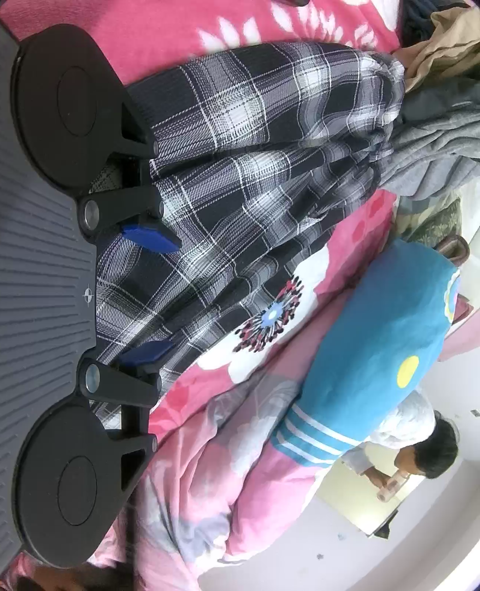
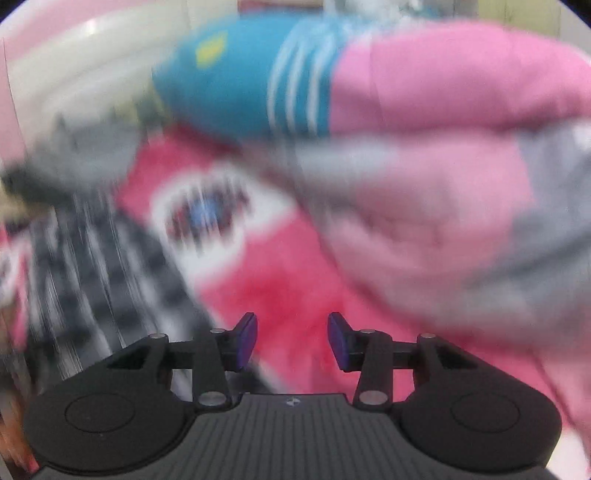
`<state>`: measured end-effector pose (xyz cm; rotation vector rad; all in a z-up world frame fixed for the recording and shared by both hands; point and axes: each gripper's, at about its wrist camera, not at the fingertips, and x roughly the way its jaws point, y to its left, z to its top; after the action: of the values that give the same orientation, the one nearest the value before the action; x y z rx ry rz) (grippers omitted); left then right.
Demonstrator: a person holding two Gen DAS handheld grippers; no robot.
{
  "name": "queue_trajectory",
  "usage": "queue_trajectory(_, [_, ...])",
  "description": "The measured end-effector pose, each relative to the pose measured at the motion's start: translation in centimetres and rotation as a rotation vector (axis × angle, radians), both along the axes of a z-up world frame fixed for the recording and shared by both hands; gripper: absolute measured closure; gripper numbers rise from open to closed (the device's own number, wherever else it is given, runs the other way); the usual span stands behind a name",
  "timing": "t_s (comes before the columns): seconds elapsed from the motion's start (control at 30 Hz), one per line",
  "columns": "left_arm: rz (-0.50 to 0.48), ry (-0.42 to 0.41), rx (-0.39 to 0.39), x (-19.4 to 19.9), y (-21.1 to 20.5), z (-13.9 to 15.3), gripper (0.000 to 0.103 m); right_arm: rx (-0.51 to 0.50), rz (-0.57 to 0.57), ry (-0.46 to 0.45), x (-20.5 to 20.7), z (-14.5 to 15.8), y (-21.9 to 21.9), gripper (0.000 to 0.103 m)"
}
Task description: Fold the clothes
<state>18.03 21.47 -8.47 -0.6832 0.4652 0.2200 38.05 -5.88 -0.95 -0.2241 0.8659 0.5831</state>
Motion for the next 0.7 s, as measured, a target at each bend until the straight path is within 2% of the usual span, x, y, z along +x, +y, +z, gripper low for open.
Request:
queue_trajectory(0.13, [0.014, -0.009, 0.009, -0.1, -0.2, 0.1, 0.050, -0.007, 0.016, 0.013, -1.0, -3.6, -0.2, 0.060])
queue_trajectory(0.23, [0.031, -0.020, 0.032, -0.1, -0.4, 0.1, 0.050, -0.040, 0.028, 0.022, -0.4, -5.9, 0.9, 0.072])
queue_trajectory(0.27, [0.032, -0.022, 0.034, -0.1, -0.4, 0.1, 0.050, -0.048, 0.016, 0.002, -0.3, -5.9, 0.8, 0.079])
queue_trajectory(0.3, [0.032, -0.025, 0.036, -0.1, -0.5, 0.2, 0.050, -0.049, -0.003, -0.011, -0.1, -5.8, 0.8, 0.082])
queue_trajectory(0.4, [0.042, -0.044, 0.031, -0.5, -0.3, 0.3, 0.050, -0.029, -0.114, -0.050, 0.5, -4.3, 0.2, 0.081])
queue_trajectory(0.47, [0.058, -0.056, 0.031, -0.7, -0.2, 0.5, 0.050, 0.009, -0.111, -0.099, -0.5, -2.6, 0.2, 0.079])
queue_trajectory(0.57, [0.084, -0.064, 0.031, -1.0, 0.1, 0.6, 0.050, 0.089, 0.053, -0.150, -3.3, -0.6, 2.1, 0.077])
queue_trajectory(0.63, [0.102, -0.067, 0.031, -1.1, 0.3, 0.6, 0.050, 0.080, 0.205, -0.151, -5.0, -0.7, 4.8, 0.068])
queue_trajectory(0.7, [0.119, -0.070, 0.030, -1.3, 0.5, 0.6, 0.050, 0.043, 0.329, -0.143, -6.2, -1.4, 7.5, 0.067])
